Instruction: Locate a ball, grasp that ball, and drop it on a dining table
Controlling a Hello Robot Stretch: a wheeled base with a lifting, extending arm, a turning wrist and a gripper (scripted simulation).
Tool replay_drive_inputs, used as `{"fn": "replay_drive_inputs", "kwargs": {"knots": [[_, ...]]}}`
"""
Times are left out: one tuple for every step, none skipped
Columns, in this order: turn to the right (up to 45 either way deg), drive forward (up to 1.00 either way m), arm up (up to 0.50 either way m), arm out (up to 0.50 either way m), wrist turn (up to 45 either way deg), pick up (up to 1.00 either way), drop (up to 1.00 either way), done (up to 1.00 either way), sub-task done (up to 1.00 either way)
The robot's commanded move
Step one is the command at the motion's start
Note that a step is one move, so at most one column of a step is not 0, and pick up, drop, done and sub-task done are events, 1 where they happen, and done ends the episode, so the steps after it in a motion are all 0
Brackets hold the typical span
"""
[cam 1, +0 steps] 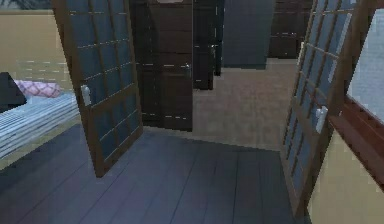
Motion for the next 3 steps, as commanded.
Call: {"fn": "replay_drive_inputs", "kwargs": {"knots": [[-45.0, 0.00, 0.00, 0.00, 0.0, 0.00, 0.00, 0.00, 0.00], [-15.0, 0.00, 0.00, 0.00, 0.0, 0.00, 0.00, 0.00, 0.00], [0.0, 0.10, 0.00, 0.00, 0.0, 0.00, 0.00, 0.00, 0.00]]}}
